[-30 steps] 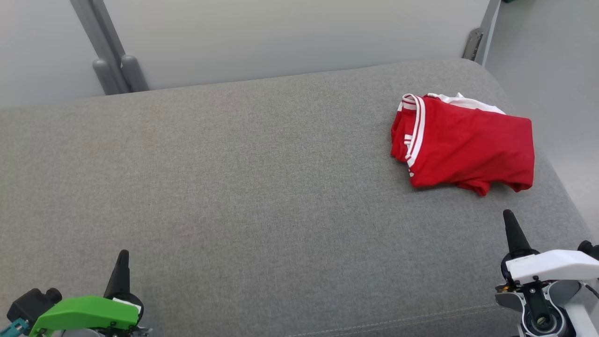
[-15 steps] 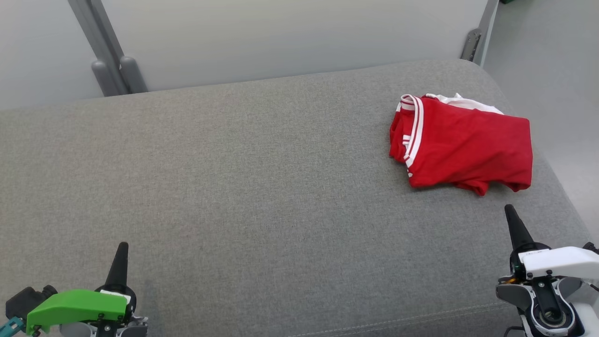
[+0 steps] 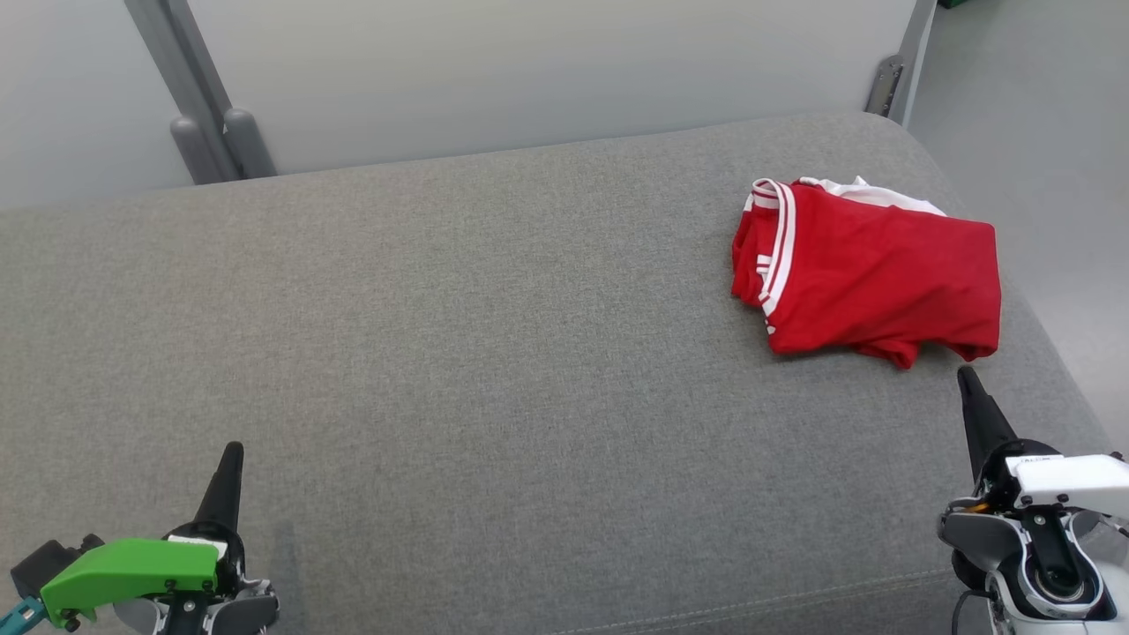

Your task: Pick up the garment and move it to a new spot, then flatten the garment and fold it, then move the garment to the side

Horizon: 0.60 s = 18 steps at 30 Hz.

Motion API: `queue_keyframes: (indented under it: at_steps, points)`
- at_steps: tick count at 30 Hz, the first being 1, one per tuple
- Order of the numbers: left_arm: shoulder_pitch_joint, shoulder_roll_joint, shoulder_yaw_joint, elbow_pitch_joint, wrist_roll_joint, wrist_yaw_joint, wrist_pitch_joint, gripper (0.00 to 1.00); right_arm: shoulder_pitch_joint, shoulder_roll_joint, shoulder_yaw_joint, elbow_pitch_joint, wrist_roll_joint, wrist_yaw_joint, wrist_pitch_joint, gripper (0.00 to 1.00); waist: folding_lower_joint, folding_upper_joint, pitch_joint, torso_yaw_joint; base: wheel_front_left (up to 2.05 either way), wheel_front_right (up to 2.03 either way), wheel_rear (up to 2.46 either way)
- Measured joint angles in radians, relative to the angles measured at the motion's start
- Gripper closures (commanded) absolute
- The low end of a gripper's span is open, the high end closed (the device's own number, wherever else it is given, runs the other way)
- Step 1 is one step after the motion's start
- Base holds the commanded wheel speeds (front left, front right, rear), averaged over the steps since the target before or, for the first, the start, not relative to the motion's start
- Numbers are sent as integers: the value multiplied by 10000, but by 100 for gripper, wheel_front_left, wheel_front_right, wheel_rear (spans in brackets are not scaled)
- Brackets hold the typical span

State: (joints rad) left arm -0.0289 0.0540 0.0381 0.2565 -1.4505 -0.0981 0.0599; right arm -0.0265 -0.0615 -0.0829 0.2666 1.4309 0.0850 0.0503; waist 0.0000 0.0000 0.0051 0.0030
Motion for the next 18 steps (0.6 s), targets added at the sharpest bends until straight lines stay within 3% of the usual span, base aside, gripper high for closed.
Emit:
queue_keyframes:
  at_steps: [12,18]
  points:
    - [-292,-82,297,224,-1496,-230,418,100,-304,128,-337,104,1724,293,420,100,0,0,-26,-30,0,0,0]
    - [-321,-96,311,244,-1565,-251,422,100,-311,132,-366,115,1795,295,433,100,0,0,-26,-30,0,0,0]
